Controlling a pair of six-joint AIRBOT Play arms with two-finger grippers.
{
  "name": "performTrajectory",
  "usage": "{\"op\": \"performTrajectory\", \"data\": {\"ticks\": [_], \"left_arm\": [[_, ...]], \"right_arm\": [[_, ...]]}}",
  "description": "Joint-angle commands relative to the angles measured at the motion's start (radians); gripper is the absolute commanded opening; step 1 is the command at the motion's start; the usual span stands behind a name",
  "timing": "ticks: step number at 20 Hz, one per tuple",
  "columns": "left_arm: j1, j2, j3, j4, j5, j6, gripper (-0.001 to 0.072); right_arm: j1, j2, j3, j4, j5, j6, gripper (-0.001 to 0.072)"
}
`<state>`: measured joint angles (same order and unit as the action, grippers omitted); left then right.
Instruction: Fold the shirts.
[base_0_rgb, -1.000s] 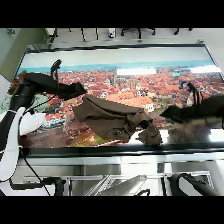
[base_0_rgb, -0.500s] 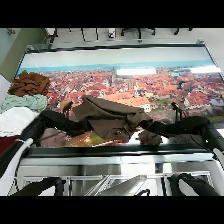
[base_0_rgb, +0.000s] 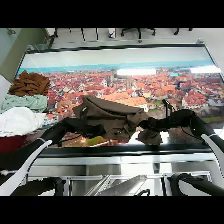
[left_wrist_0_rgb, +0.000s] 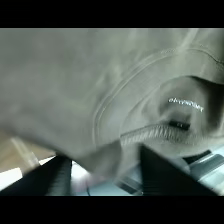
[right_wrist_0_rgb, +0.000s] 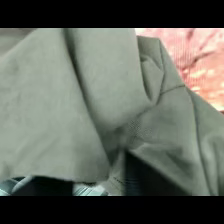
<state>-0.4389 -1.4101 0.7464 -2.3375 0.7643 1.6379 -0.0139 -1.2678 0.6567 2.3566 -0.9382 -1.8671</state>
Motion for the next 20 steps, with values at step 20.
{"op": "performTrajectory", "data": {"ticks": [20], "left_arm": [[0.516,0.388,1.149,0.117,0.422,-0.009,0.0021]], "right_arm": [[-0.459,0.465,0.978,0.075,-0.504,0.009,0.0024]]}}
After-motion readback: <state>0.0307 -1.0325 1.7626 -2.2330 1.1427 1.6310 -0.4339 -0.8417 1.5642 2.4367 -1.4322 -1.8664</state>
